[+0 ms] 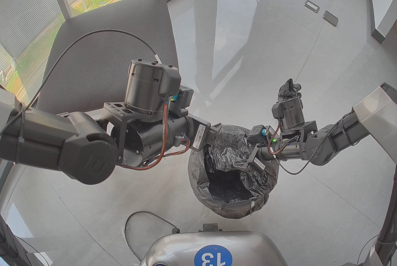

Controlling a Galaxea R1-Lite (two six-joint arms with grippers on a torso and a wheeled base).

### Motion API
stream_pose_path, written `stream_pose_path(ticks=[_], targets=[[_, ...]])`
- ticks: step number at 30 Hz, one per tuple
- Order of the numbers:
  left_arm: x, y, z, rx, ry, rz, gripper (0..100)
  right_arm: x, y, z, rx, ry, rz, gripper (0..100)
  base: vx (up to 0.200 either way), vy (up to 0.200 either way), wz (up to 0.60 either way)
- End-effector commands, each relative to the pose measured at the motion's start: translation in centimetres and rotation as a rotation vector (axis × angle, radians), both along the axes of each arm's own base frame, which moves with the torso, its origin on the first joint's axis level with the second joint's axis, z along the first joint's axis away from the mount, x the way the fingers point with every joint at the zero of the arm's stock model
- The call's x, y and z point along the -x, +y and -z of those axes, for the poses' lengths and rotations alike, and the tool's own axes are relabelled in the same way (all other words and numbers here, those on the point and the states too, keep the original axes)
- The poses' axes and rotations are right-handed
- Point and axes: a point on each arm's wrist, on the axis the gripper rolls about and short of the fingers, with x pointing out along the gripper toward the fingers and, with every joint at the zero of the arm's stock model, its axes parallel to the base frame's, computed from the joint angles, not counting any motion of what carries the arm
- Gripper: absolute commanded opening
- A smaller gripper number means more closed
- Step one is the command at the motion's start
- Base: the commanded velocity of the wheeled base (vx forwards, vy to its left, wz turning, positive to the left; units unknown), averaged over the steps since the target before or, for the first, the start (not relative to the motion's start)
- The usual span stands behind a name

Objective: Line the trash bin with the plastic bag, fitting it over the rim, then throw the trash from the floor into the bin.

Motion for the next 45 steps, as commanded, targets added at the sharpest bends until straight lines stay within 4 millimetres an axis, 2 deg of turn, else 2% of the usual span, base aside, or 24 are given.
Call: stream_pose_path(ticks=[1,16,17,34,41,45], targets=[[-0.1,0.0,0.1,-0.001,0.001,-0.001,100,0.5,0.5,-0.4,0.008,-0.006,0.003,100,0.0,0.0,0.0],[-0.2,0.0,-0.1,0.005,-0.005,-0.004,100,0.4,0.7,0.6,-0.004,0.043,0.038,100,0.0,0.0,0.0],[-0.2,0.0,-0.1,0.005,-0.005,-0.004,100,0.4,0.7,0.6,-0.004,0.043,0.038,0,0.0,0.0,0.0],[-0.2,-0.1,-0.3,0.01,-0.009,-0.003,100,0.3,0.2,-0.2,-0.013,0.02,0.054,0,0.0,0.0,0.0],[0.0,0.0,-0.5,0.012,-0.012,-0.001,100,-1.9,-1.9,-3.2,-0.056,-0.081,0.121,0,0.0,0.0,0.0],[0.0,-0.1,-0.5,0.013,-0.013,0.002,100,-2.2,-2.4,-4.4,-0.07,-0.113,0.133,0,0.0,0.0,0.0]])
